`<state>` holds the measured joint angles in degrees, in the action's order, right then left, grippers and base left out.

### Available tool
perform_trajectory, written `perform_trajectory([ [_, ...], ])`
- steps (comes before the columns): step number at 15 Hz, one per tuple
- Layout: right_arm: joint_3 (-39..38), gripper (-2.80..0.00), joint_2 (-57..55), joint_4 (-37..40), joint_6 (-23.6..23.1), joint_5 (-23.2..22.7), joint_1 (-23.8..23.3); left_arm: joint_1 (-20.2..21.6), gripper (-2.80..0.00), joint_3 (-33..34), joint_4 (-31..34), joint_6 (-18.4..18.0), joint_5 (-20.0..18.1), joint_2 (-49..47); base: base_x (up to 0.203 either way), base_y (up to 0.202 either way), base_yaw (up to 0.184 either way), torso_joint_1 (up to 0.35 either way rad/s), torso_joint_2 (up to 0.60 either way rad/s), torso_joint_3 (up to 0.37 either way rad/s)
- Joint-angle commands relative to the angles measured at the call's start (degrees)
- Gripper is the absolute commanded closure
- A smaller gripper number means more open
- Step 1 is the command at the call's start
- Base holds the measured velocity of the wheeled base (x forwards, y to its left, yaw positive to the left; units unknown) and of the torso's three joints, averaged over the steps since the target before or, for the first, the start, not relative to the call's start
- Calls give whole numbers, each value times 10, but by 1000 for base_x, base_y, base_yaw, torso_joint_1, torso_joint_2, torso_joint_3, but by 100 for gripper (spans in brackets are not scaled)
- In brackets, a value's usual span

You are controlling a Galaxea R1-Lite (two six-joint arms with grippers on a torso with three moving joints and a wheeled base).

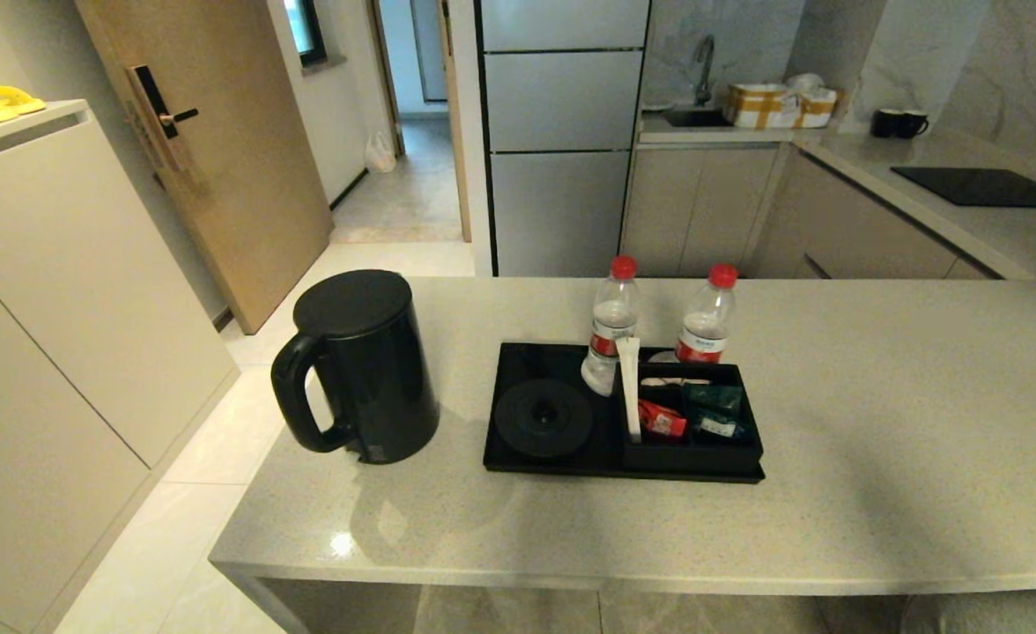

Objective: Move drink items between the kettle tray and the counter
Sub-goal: Return the kettle to its original position

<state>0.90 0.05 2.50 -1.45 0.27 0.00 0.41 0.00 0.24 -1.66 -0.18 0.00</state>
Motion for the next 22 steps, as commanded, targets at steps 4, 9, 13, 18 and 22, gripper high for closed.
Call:
perform_trajectory([
  [4,-9,0,0,-21,3,1,-1,0,0,1,0,0,0,-1,0,0,0,0,0,0],
  [9,-9,0,0,-21,3,1,-1,0,0,0,3,-3,1,-1,0,0,0,0,0,0],
  [13,-9,0,0,-21,3,1,-1,0,0,-17,42,-33,-4,-2,0,0,0,0,0,0],
  [18,-9,0,0,-21,3,1,-1,0,0,-30,53,-50,-3,-3,0,0,0,0,0,0],
  [22,-9,0,0,-21,3,1,-1,1,0,-220,55,-23,6,-165,0,0,0,0,0,0],
])
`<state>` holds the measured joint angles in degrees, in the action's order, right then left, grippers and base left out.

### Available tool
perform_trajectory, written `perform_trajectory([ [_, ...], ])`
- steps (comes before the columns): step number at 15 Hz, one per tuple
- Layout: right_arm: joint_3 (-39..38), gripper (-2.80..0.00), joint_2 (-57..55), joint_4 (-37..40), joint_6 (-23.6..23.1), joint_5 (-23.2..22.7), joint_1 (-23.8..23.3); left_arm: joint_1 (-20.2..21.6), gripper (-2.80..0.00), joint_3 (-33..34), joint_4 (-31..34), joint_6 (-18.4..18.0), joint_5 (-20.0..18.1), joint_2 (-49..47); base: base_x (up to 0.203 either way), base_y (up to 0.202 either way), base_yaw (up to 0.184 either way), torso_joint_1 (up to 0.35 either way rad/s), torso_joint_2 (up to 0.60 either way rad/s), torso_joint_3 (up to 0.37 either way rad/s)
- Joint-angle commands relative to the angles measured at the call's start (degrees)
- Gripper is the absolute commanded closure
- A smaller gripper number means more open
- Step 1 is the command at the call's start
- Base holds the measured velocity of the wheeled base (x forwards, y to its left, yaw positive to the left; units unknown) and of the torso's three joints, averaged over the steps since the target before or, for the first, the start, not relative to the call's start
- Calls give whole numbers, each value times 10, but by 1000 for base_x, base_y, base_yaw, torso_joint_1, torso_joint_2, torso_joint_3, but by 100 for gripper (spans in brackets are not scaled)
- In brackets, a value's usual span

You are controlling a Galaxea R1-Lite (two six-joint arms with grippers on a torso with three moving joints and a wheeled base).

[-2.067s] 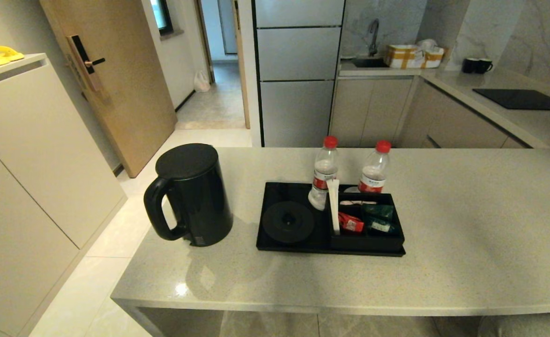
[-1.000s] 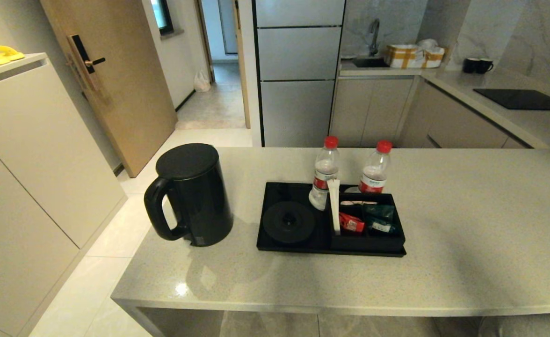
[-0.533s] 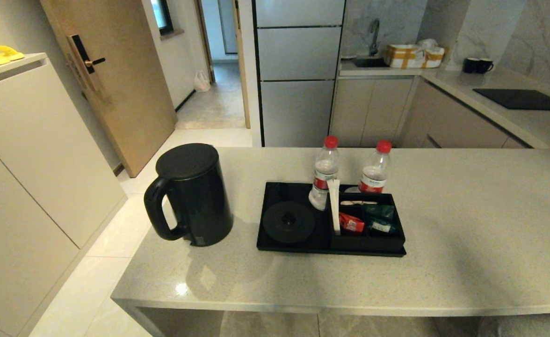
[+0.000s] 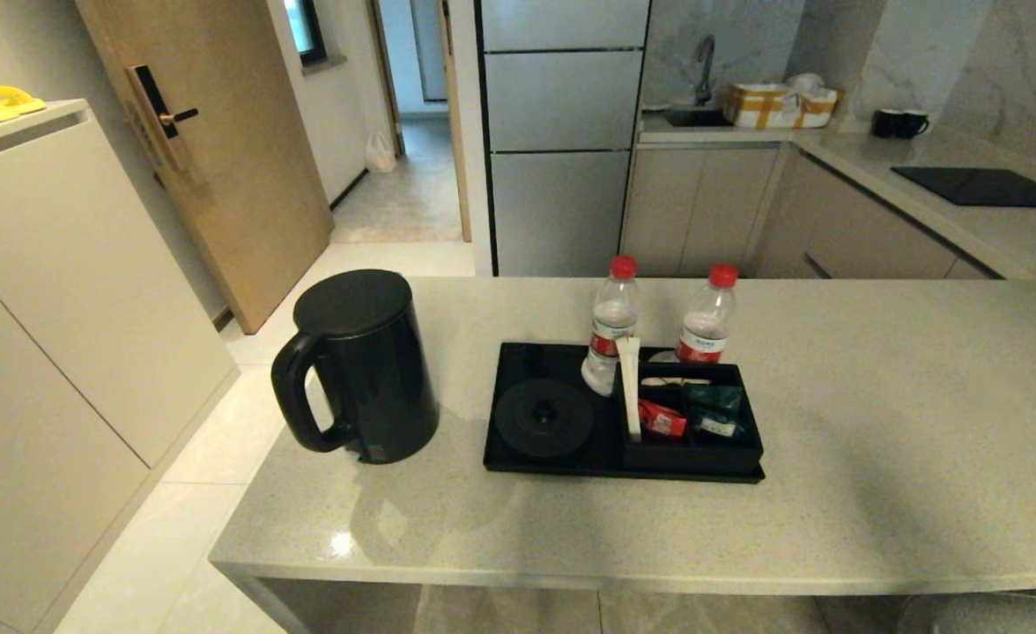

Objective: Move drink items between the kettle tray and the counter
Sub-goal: Return the kettle to its original position

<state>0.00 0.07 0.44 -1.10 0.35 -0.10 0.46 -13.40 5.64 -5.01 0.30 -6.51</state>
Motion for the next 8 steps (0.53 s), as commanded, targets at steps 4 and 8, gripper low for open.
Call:
perform_trajectory([
  [4,0,0,0,0,0,1,0,4,0,-341,122,69,-7,-340,0,0,0,0,0,0],
  [8,0,0,0,0,0,0,0,36,0,-390,196,117,-163,-536,0,0,0,0,0,0],
])
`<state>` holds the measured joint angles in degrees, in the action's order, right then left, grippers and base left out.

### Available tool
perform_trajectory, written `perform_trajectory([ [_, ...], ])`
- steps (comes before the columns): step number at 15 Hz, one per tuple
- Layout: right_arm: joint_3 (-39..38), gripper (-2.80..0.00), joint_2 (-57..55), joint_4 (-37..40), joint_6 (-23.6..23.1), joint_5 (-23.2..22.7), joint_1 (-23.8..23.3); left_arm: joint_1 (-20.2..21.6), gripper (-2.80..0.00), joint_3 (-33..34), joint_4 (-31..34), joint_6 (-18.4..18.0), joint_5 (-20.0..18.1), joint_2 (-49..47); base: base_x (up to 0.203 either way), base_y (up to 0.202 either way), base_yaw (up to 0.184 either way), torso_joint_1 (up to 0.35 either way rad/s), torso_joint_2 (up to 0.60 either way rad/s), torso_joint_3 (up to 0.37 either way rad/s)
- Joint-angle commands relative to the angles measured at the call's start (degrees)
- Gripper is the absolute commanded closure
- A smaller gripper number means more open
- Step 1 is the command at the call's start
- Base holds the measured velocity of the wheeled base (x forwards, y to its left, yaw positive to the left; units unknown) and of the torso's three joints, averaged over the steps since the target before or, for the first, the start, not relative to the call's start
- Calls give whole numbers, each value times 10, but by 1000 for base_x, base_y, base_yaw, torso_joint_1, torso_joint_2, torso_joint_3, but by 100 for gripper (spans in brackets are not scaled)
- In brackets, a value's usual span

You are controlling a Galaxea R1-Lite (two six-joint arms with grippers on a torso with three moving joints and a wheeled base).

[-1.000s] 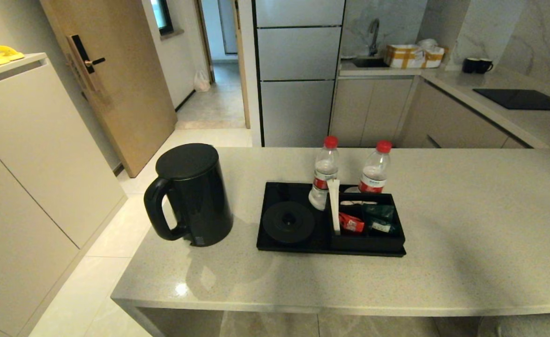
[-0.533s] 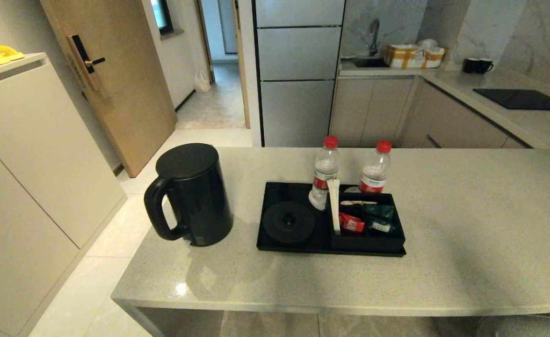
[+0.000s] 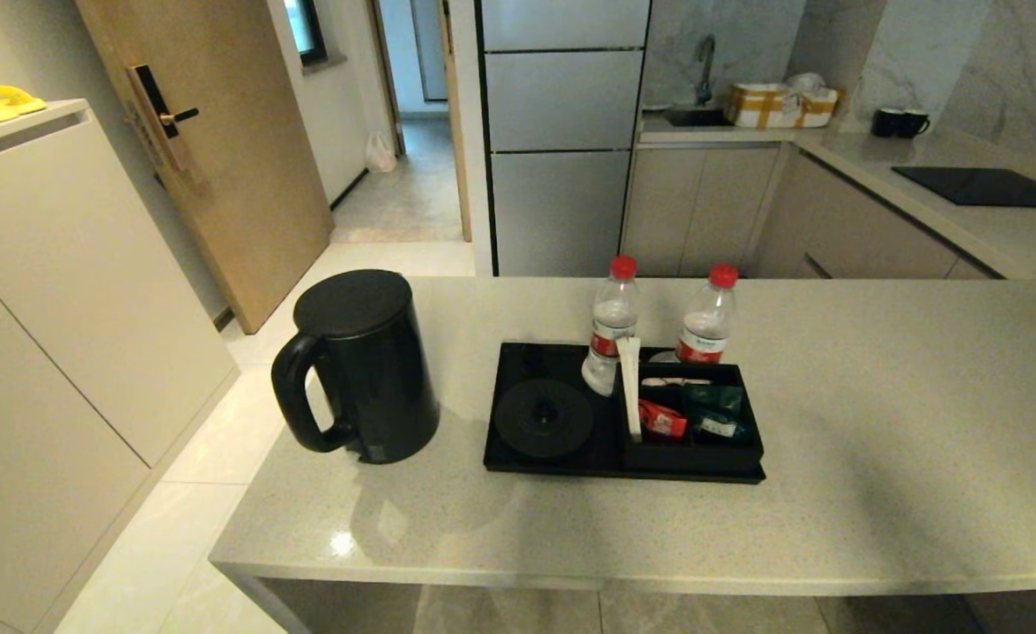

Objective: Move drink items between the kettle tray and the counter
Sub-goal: Return the kettle to its original position

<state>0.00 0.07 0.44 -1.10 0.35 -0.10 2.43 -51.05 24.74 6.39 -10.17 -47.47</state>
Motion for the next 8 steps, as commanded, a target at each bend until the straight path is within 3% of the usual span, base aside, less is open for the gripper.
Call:
perform_trajectory([
  [1,0,0,0,0,0,0,0,40,0,-16,-1,1,-116,-169,0,0,0,0,0,0],
  [2,0,0,0,0,0,0,0,71,0,-19,-8,-12,-179,-217,0,0,0,0,0,0],
  [4,0,0,0,0,0,1,0,145,0,-29,-16,-74,-324,-301,0,0,0,0,0,0],
  [6,0,0,0,0,0,0,0,204,0,-43,-18,-166,-453,-376,0,0,0,0,0,0],
  [8,0,0,0,0,0,1,0,265,0,-51,-18,-278,-538,-434,0,0,0,0,0,0],
])
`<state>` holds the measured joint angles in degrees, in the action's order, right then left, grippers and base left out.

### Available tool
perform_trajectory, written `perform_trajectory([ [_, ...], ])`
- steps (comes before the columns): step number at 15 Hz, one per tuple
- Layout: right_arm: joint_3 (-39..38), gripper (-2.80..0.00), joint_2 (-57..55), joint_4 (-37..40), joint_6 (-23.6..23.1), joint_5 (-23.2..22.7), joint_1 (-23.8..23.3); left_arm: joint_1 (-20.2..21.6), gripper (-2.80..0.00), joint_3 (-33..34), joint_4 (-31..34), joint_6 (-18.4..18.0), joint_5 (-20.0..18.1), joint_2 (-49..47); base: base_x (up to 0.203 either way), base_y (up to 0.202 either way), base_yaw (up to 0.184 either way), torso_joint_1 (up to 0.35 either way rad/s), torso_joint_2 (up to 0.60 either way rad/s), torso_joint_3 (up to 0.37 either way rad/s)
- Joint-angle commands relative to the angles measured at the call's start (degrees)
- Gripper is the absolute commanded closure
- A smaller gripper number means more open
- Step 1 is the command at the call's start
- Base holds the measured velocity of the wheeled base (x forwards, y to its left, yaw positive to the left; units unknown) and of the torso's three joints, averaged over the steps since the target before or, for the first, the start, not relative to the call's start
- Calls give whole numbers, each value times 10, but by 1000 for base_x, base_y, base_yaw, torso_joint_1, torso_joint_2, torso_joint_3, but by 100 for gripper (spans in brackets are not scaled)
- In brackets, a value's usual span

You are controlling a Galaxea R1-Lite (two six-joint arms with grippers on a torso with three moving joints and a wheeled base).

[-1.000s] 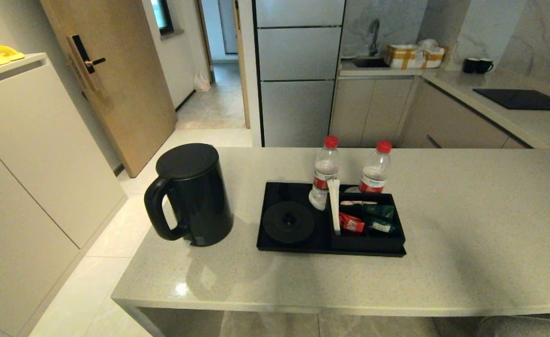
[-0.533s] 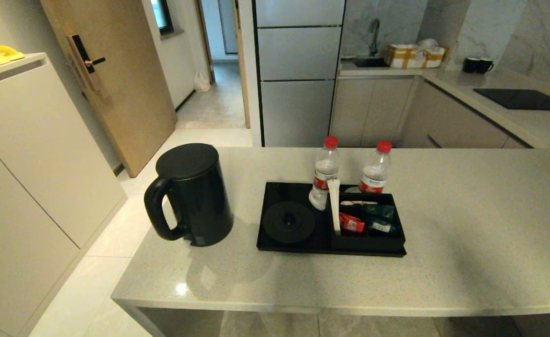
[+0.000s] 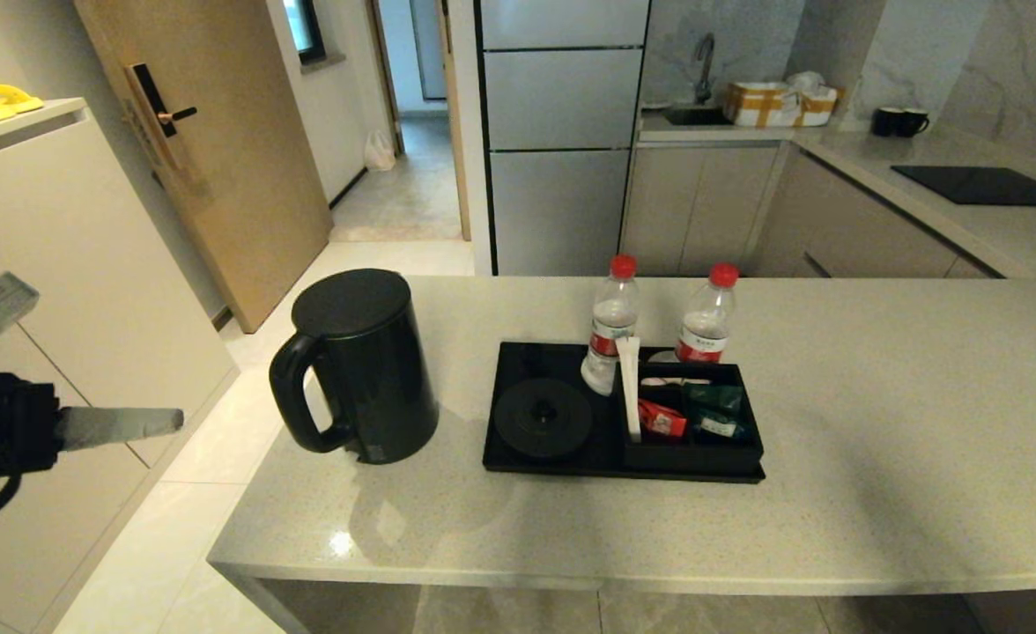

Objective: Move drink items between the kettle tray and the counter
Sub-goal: Return the kettle to its original position

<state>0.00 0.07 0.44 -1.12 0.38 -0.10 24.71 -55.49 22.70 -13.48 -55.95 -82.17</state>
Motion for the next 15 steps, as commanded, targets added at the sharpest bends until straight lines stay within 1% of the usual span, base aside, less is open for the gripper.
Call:
perform_trajectory([
  [1,0,0,0,0,0,0,0,58,0,-9,7,-125,-95,-104,0,0,0,0,0,0],
  [2,0,0,0,0,0,0,0,74,0,-15,21,-164,-103,-114,0,0,0,0,0,0],
  [3,0,0,0,0,0,0,0,79,0,-19,29,-185,-111,-120,0,0,0,0,0,0],
  [4,0,0,0,0,0,1,0,81,0,-25,33,-204,-116,-133,0,0,0,0,0,0],
  [7,0,0,0,0,0,0,0,79,0,-33,34,-233,-124,-156,0,0,0,0,0,0],
  [8,0,0,0,0,0,0,0,77,0,-30,34,-270,-127,-171,0,0,0,0,0,0],
  [9,0,0,0,0,0,1,0,69,-280,-30,34,-323,-133,-196,0,0,0,0,0,0],
  [10,0,0,0,0,0,1,0,57,-280,-28,33,-348,-150,-210,0,0,0,0,0,0],
  [12,0,0,0,0,0,1,0,41,-280,-23,32,-354,-190,-220,0,0,0,0,0,0],
  [13,0,0,0,0,0,1,0,28,-280,-21,32,-355,-191,-219,0,0,0,0,0,0],
  [14,0,0,0,0,0,0,0,24,-280,-20,33,-355,-191,-217,0,0,0,0,0,0],
  [15,0,0,0,0,0,1,0,5,-280,-20,34,-355,-189,-214,0,0,0,0,0,0],
])
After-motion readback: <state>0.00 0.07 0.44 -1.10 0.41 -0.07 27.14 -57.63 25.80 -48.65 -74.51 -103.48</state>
